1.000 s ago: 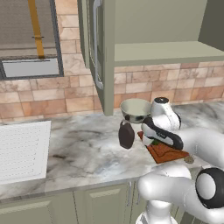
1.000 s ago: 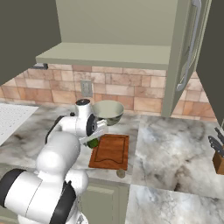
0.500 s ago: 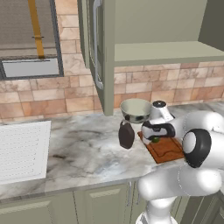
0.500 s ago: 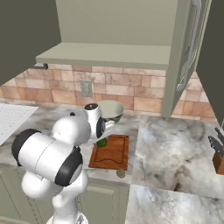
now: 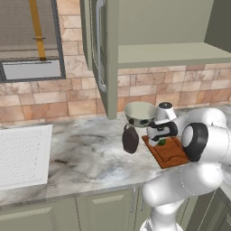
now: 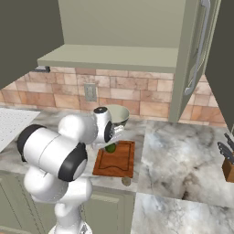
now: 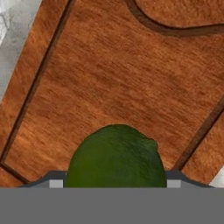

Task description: Open the cabinet. Place the bowl and condiment on the counter. Then place the lime and garlic on the cutting board.

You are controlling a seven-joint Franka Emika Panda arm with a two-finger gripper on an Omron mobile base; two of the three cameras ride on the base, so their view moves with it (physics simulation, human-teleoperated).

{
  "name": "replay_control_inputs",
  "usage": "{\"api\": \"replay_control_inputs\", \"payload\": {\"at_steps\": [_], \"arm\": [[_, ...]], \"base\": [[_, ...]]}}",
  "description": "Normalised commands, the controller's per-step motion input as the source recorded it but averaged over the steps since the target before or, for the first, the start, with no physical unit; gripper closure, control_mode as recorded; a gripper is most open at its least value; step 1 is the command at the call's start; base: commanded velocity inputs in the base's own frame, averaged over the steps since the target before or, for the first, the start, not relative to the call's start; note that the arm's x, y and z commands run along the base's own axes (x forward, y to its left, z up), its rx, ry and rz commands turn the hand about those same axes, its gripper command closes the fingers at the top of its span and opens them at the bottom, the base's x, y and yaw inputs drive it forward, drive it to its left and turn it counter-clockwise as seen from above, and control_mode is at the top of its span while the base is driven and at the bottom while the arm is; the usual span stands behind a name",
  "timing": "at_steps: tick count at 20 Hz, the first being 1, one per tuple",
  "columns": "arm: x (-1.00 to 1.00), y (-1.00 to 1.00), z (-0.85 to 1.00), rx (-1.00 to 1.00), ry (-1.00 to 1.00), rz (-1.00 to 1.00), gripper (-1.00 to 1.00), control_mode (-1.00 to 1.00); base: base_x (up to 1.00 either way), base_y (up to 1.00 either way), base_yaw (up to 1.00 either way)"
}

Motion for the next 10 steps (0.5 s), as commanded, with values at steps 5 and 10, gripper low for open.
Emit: {"api": "replay_control_inputs", "payload": {"at_steps": [5,10], "arm": [[-0.11,-0.04,0.46,0.0,-0.01,0.0,-1.0,-1.0],[-0.36,-0.09,0.41,0.0,0.0,0.0,-1.0,-1.0]], "base": [[0.0,0.0,0.0],[0.0,0.0,0.0]]}}
